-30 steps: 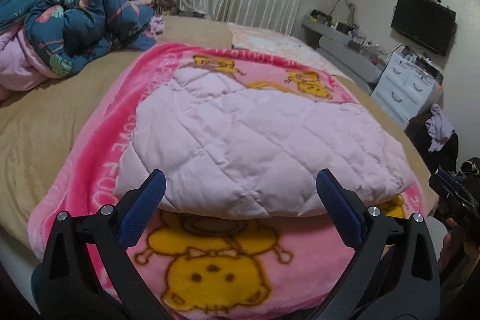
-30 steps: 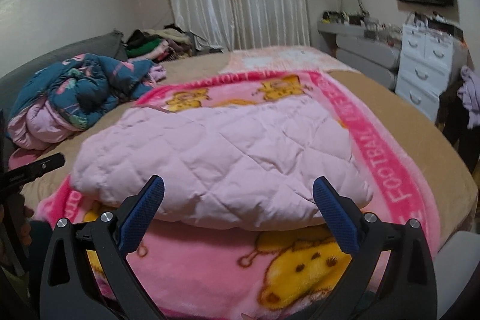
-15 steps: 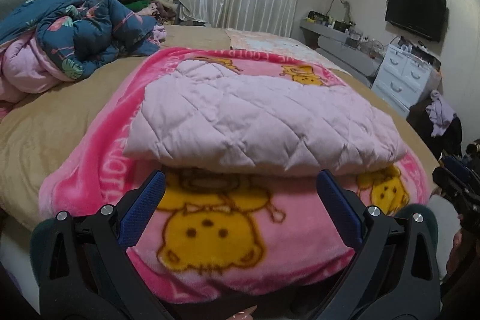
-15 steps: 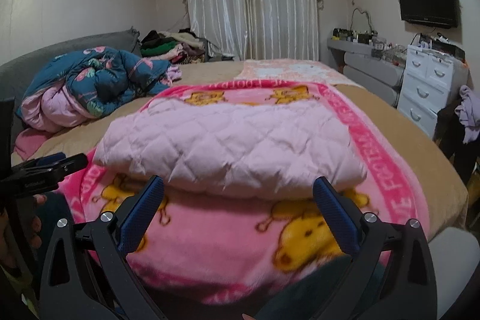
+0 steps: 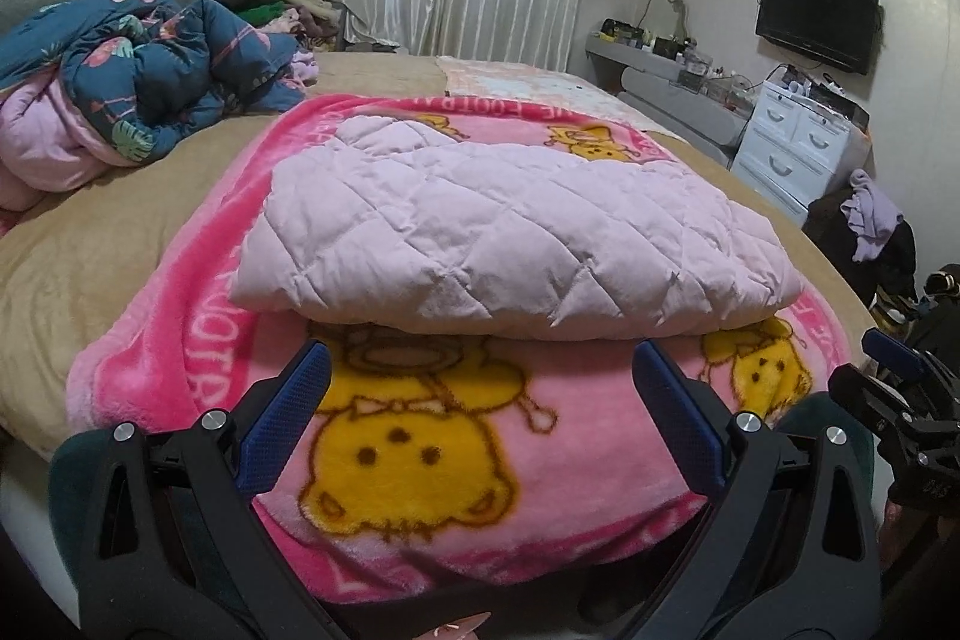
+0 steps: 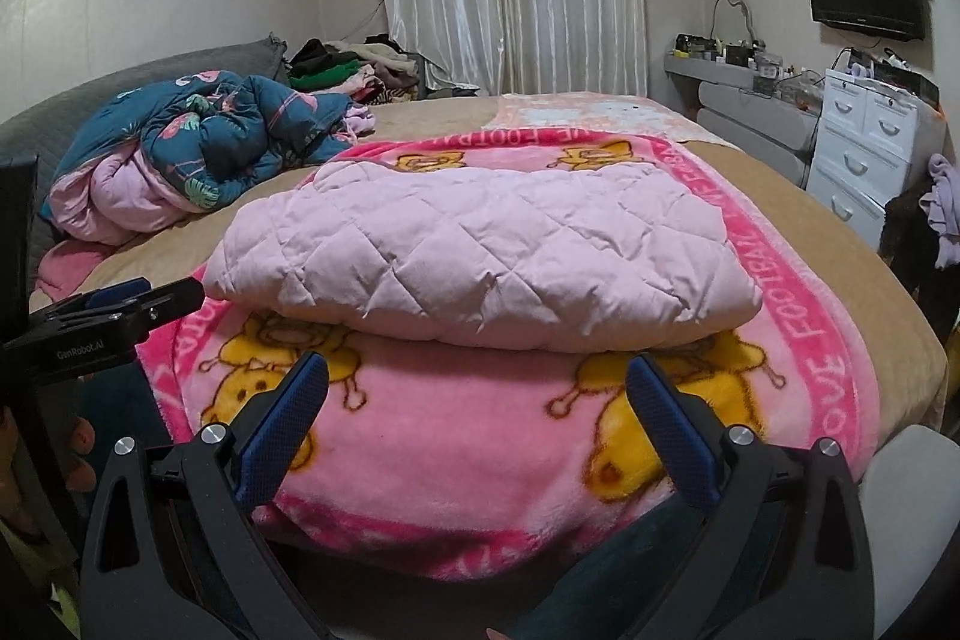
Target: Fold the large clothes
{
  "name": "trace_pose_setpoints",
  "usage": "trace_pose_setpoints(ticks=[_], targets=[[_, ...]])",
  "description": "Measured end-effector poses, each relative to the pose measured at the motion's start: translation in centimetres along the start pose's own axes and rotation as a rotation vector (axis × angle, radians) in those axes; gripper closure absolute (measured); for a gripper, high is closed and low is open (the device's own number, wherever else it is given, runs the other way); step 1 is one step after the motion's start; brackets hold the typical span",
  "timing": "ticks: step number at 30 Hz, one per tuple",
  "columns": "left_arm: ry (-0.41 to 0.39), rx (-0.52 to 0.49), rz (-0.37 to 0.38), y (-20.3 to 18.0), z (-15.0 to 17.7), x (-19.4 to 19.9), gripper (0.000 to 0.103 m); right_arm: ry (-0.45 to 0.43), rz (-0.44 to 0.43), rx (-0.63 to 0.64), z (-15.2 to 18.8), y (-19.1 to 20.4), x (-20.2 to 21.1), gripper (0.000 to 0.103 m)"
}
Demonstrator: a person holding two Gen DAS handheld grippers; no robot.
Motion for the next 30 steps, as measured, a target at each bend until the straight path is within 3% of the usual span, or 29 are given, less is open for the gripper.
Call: trace_pose_setpoints(ticks=[30], targets=[[0.004, -0.008, -0.001, -0.02, 0.22, 0.16, 0.009, 0.014, 0.027, 0.011, 0.17, 0.28, -0.06, 0.004]])
Point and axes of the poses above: each gripper's, at about its wrist camera, not at the fingertips, and x roughly against the way its jaws point, y to its left, z to its underside, the point moved 5 cm from there along -x, roughly the way its jaws point, and after that the axes turned 2 degrees about -y, right-handed, at the moved point
